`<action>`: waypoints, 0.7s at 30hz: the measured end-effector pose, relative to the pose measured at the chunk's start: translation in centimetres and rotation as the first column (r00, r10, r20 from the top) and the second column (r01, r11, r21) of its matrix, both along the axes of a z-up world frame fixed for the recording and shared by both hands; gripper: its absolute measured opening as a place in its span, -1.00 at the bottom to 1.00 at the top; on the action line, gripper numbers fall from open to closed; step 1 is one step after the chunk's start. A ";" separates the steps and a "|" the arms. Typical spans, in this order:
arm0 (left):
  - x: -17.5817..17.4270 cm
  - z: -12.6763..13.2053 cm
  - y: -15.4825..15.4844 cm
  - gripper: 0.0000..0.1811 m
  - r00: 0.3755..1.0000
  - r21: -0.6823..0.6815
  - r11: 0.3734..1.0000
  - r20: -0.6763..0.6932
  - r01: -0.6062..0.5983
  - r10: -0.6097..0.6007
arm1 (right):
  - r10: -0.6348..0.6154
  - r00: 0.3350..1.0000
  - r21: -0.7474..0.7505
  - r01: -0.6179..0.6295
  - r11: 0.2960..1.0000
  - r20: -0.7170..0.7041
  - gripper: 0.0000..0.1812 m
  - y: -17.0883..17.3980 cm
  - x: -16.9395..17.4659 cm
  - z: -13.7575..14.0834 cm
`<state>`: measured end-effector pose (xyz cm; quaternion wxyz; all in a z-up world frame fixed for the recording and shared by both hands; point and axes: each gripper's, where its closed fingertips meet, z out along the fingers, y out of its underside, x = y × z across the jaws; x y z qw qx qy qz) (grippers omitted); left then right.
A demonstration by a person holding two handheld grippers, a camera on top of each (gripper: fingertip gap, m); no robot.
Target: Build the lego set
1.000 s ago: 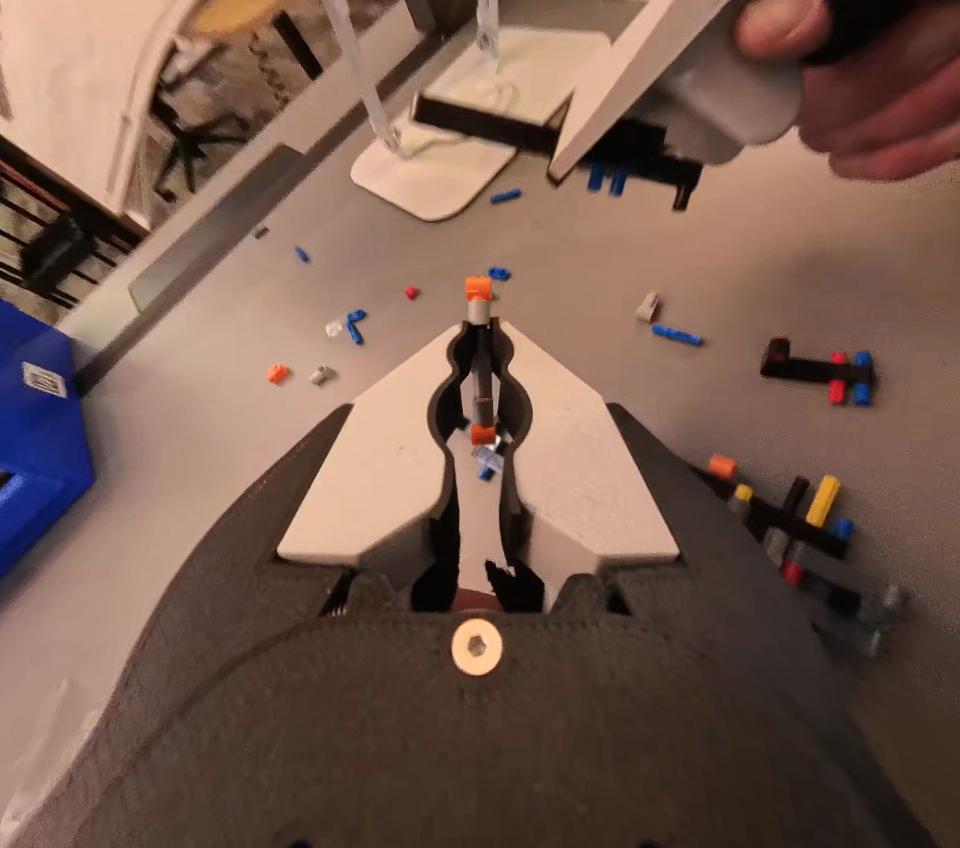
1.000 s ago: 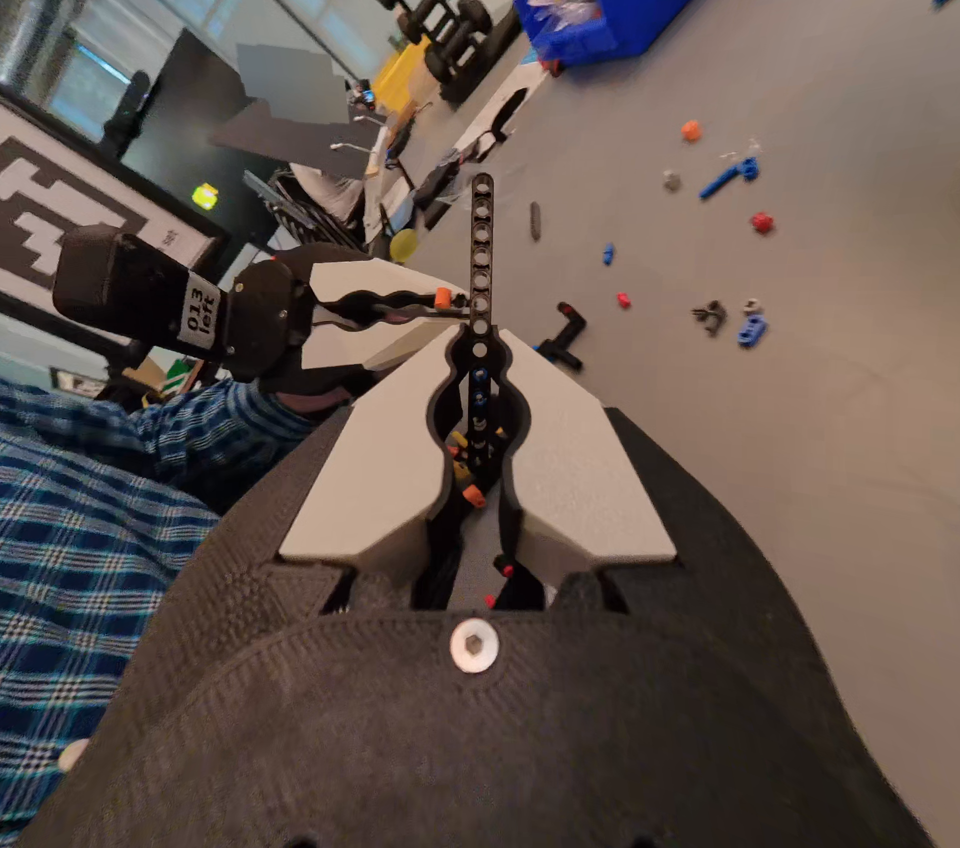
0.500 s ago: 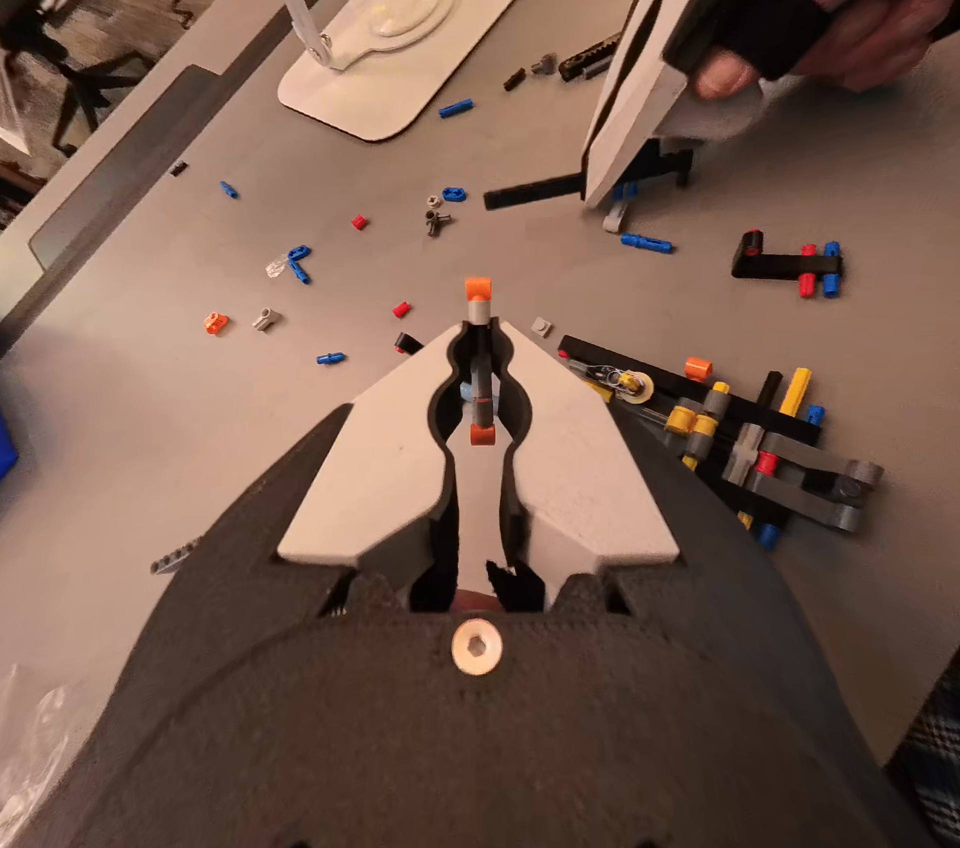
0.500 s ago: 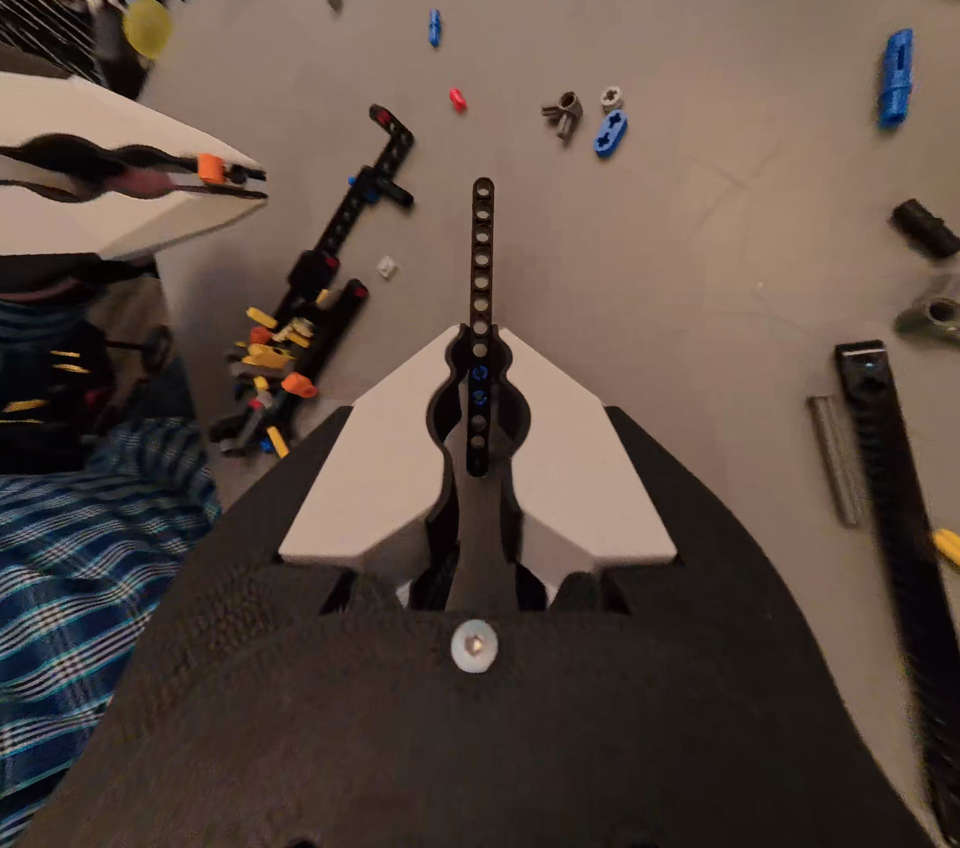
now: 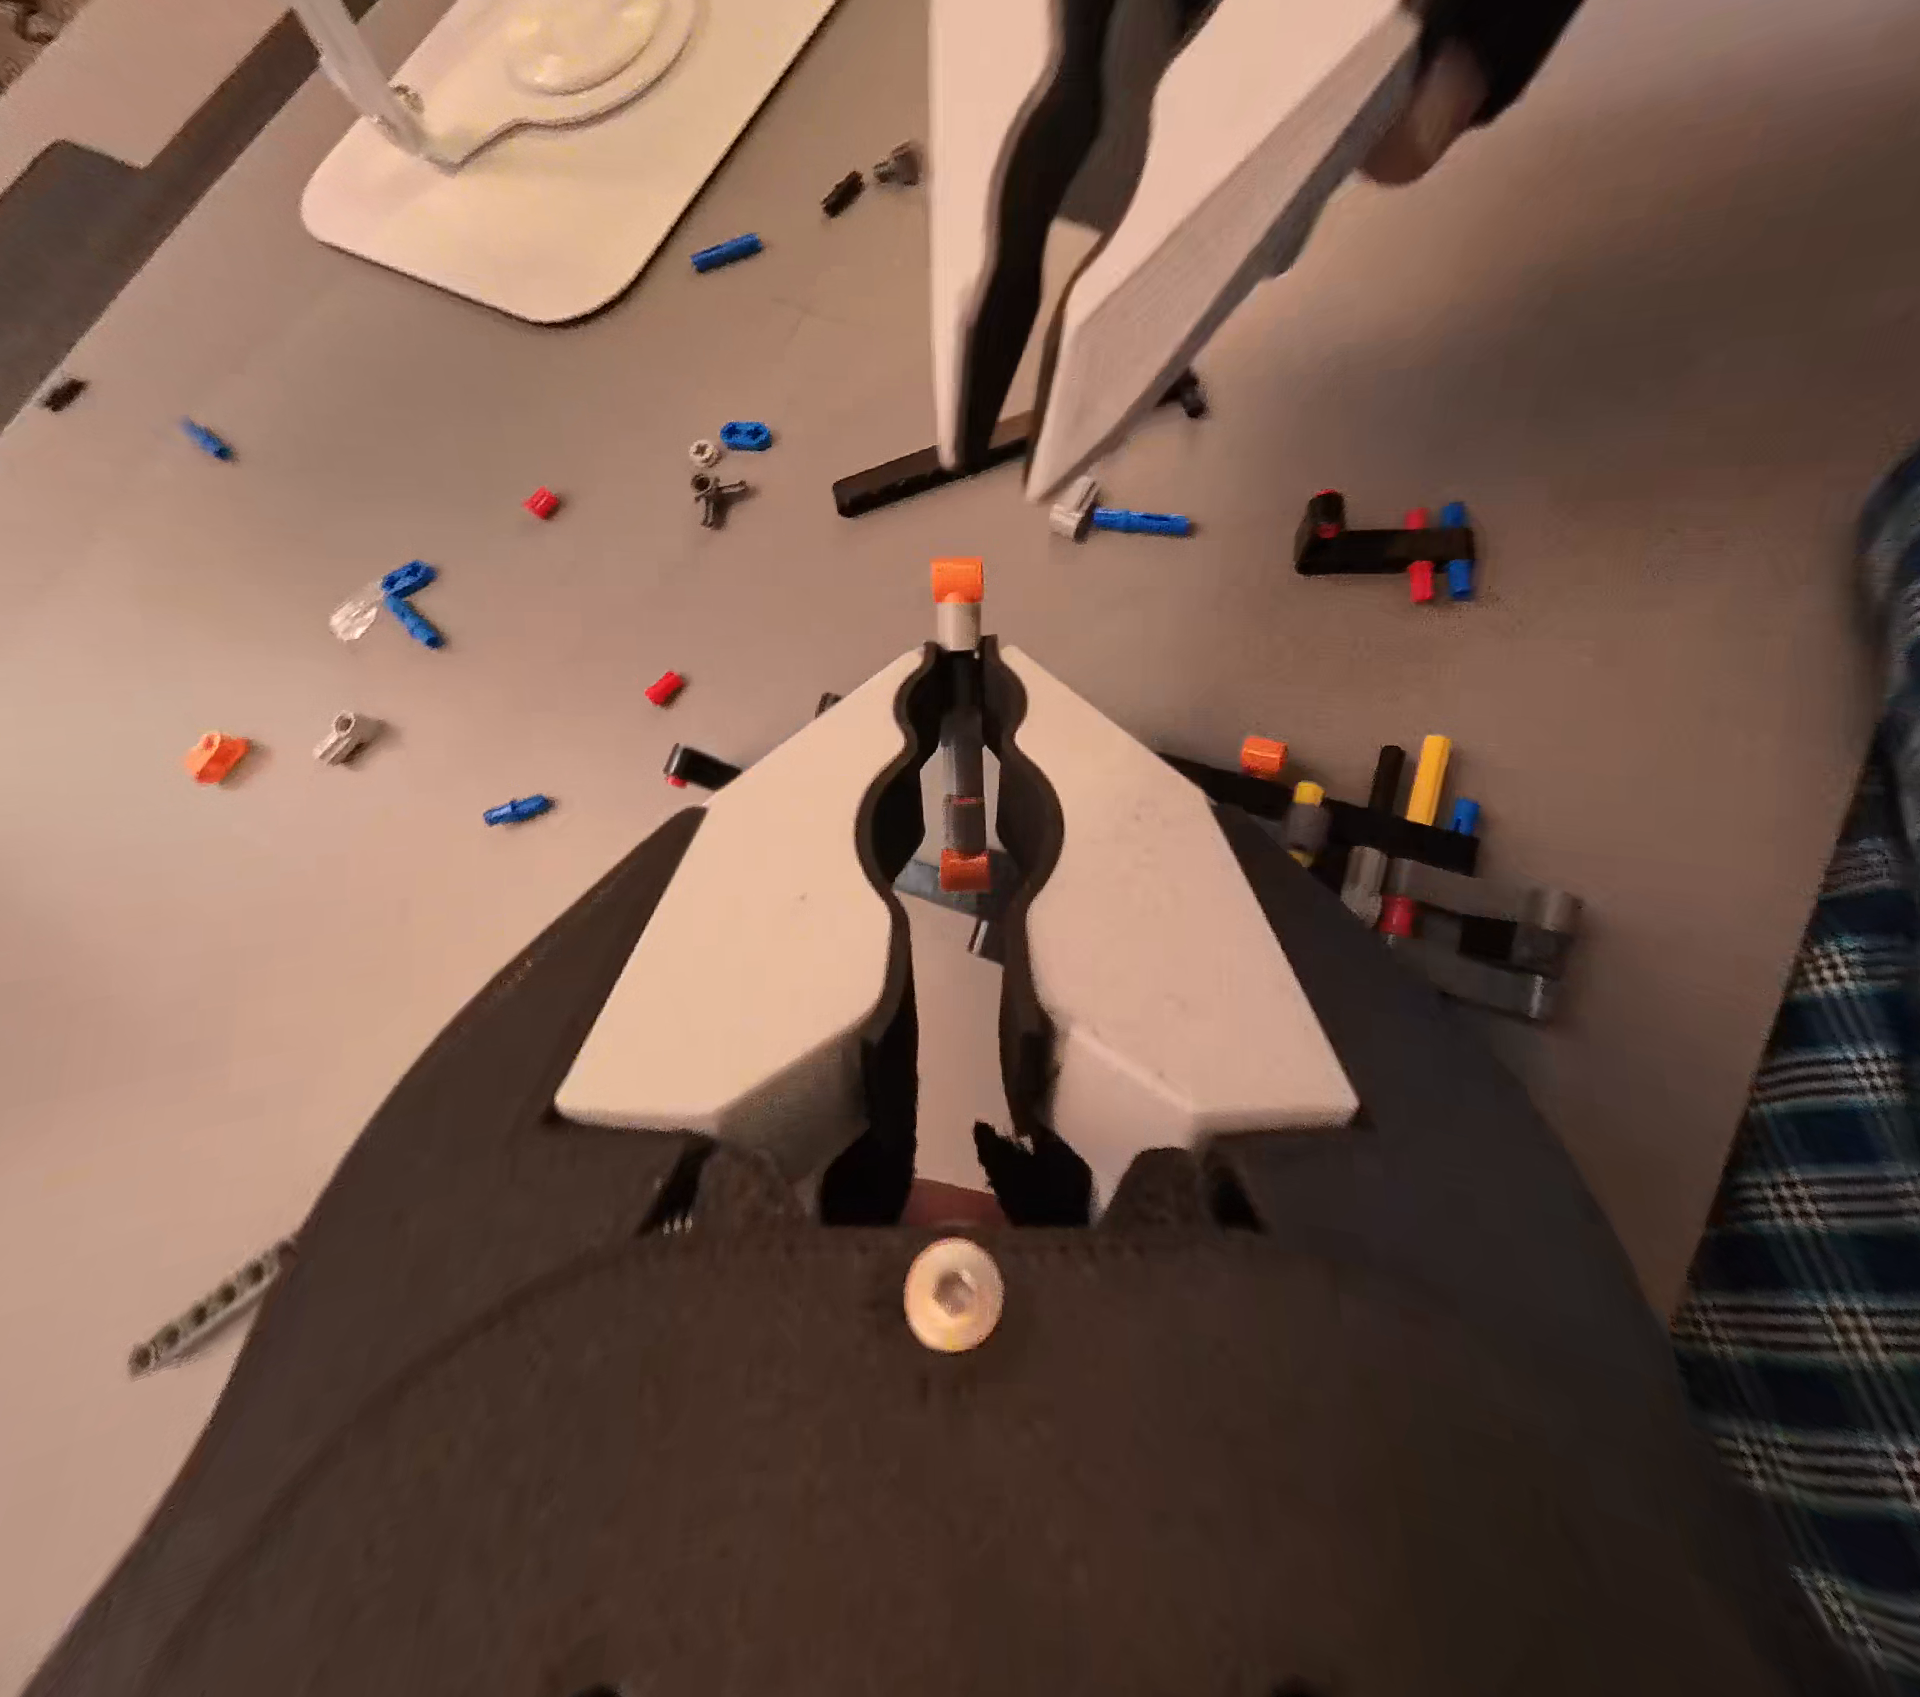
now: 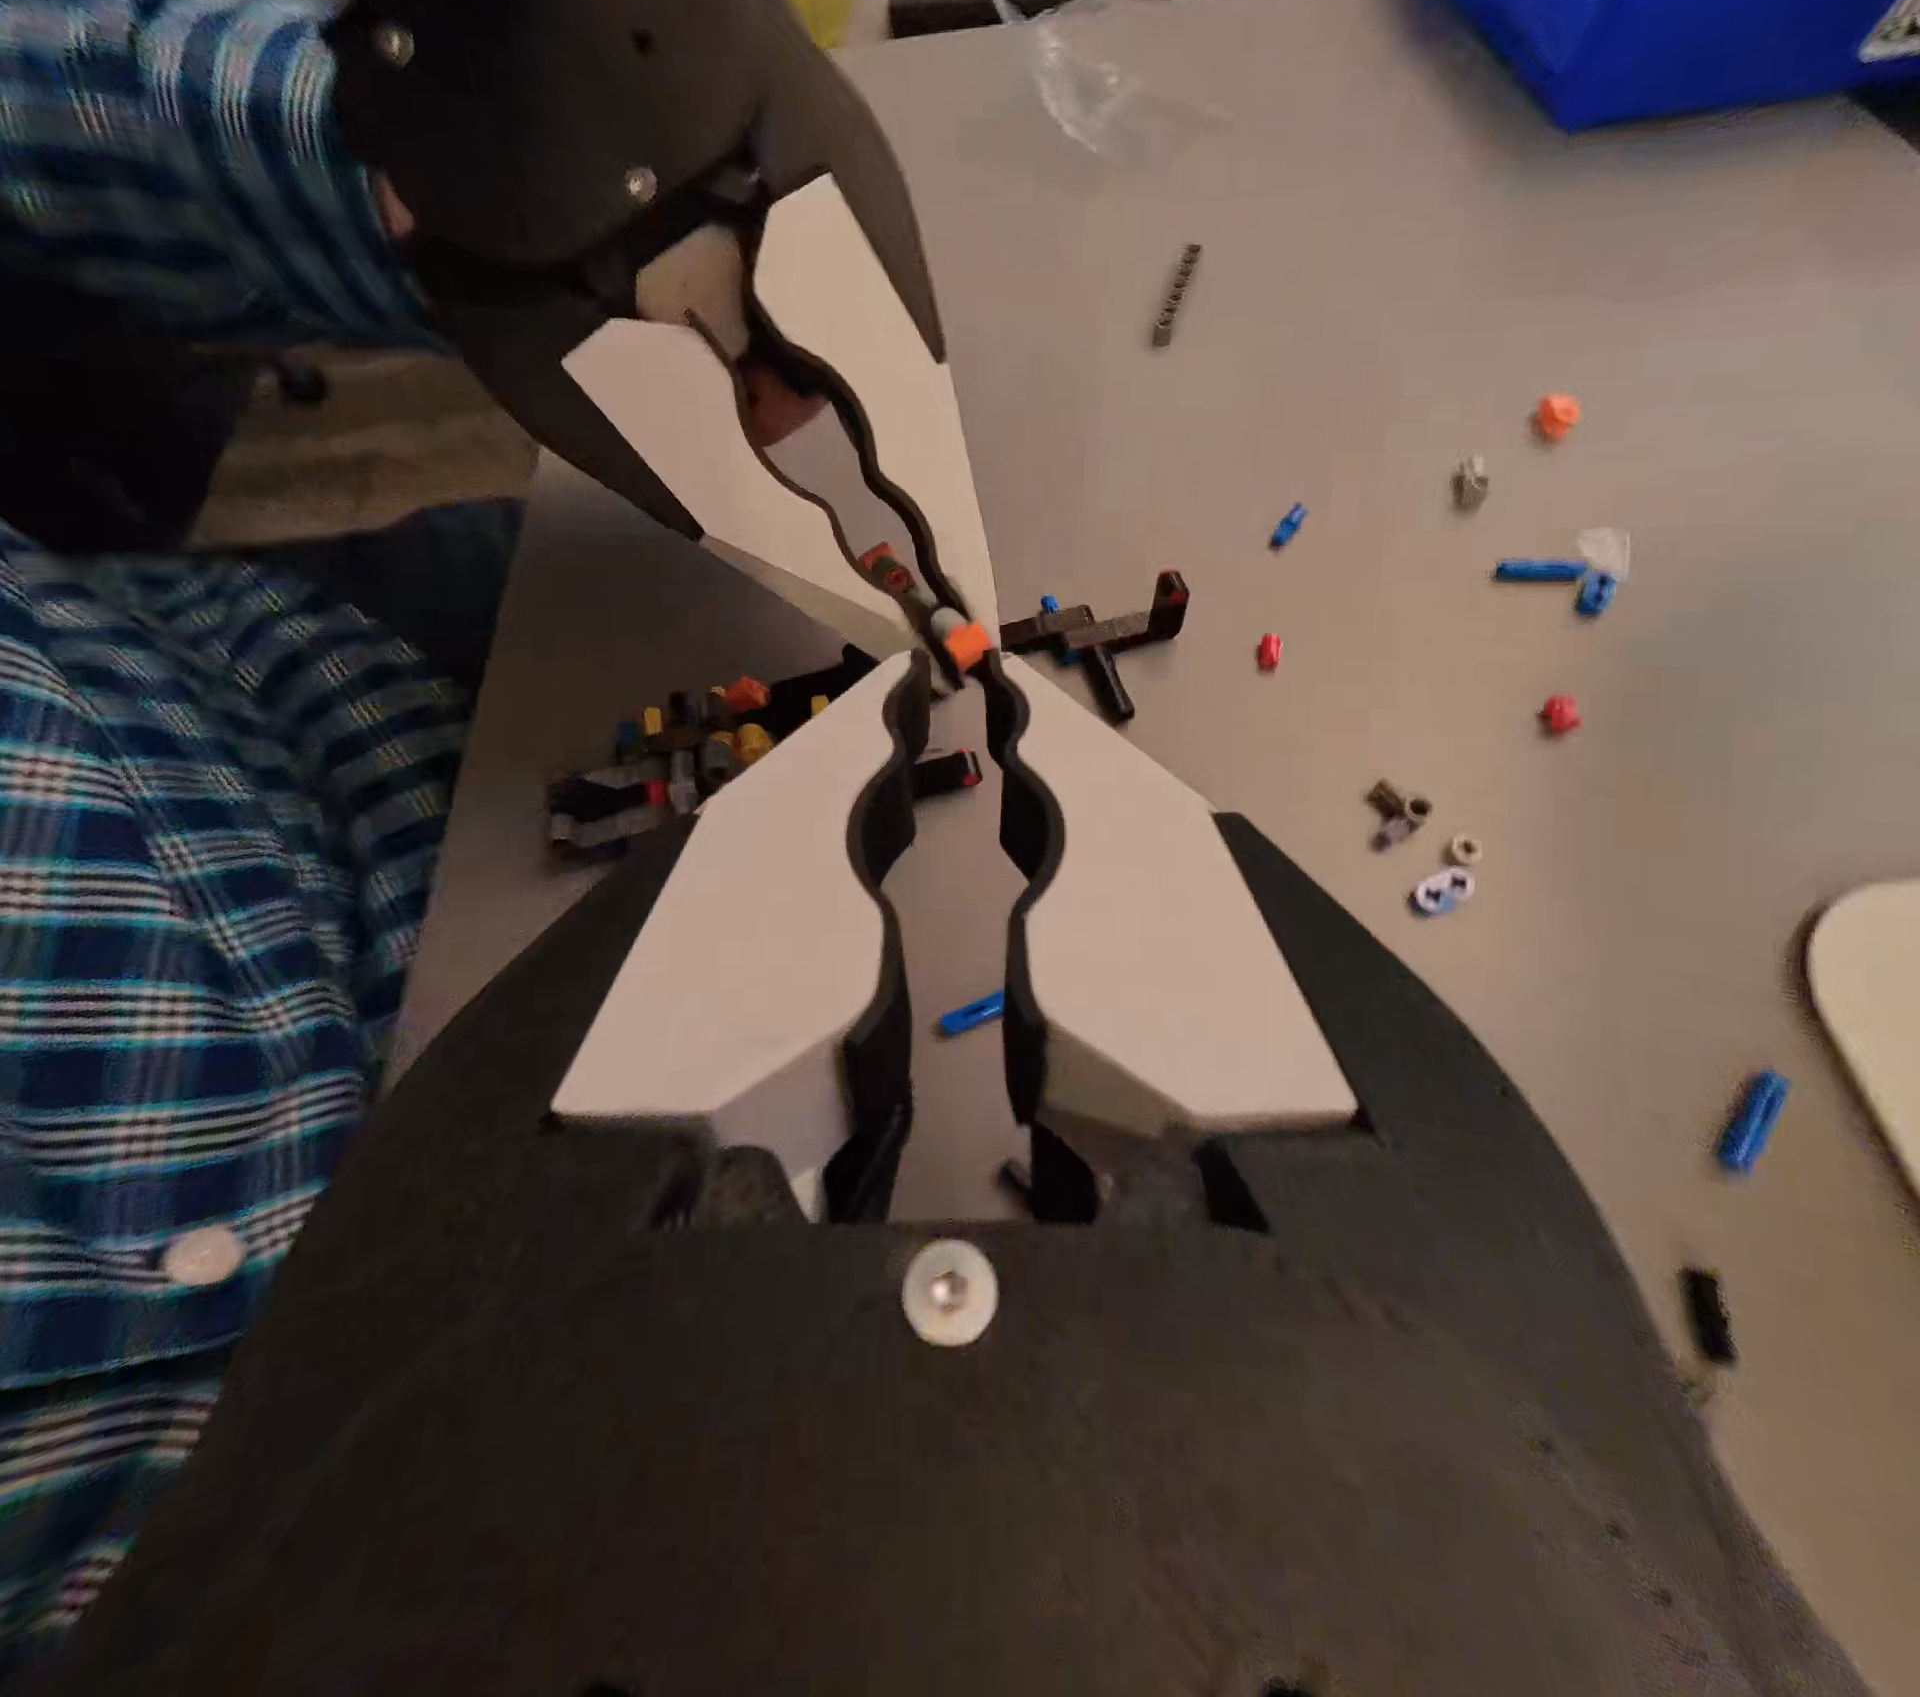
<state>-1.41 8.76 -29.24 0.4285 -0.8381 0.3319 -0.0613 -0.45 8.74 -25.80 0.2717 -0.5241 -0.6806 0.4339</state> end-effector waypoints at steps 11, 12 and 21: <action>1.3 0.0 -0.9 -0.94 0.982 -0.067 0.983 -0.079 0.168 -0.173 | 0.215 0.975 0.182 -0.222 0.958 0.057 -0.85 -1.3 -0.4 -1.4; 1.2 0.1 -0.8 -0.94 0.982 -0.063 0.984 -0.084 0.165 -0.170 | 0.231 0.972 0.175 -0.237 0.956 0.053 -0.93 -1.5 -0.4 -1.4; 0.8 0.3 -0.4 -0.83 0.991 -0.035 0.992 -0.051 0.124 -0.125 | 0.212 0.977 0.079 -0.214 0.974 0.027 -0.95 -1.0 -0.4 -1.1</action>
